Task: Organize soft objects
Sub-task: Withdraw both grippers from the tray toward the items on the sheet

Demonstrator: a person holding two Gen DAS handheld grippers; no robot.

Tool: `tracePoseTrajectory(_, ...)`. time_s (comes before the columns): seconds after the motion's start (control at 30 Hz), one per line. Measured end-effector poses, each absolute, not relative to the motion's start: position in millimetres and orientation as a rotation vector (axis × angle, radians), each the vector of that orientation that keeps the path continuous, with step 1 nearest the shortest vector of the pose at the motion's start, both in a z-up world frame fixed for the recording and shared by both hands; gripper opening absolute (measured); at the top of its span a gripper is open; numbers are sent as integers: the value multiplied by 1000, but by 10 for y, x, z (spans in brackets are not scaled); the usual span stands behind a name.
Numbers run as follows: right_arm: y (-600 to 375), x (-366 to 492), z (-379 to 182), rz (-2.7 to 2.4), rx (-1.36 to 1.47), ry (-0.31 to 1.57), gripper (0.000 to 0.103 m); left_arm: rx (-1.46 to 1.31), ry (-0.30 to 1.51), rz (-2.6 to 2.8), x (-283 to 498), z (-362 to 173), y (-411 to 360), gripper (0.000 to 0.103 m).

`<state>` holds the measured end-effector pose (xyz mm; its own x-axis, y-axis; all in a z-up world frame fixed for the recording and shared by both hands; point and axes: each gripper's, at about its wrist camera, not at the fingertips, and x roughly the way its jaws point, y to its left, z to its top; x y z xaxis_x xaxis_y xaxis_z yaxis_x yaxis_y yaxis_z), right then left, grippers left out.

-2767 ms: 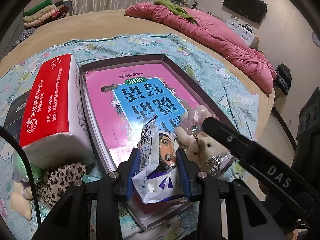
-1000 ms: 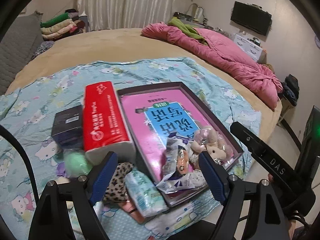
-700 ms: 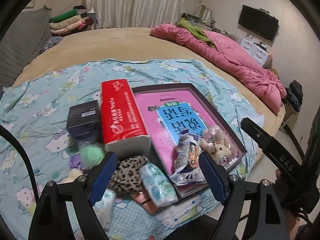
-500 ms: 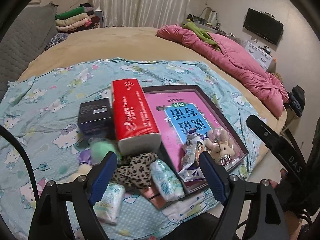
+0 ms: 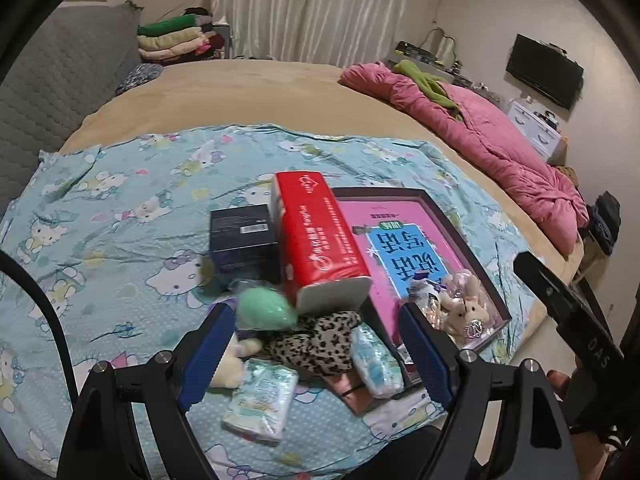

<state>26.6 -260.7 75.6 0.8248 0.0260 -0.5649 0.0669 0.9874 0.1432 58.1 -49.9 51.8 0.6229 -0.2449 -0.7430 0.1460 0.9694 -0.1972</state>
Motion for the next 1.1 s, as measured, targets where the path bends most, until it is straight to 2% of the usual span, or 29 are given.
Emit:
tracePoseTrajectory(0.63, -2307, 253, 724, 65, 80, 650, 82, -141, 852, -106, 597, 630, 203, 84)
tracePoseTrajectory(1.1, -1958, 281, 535, 143, -28, 727, 82, -197, 908, -26, 638, 420, 745, 84)
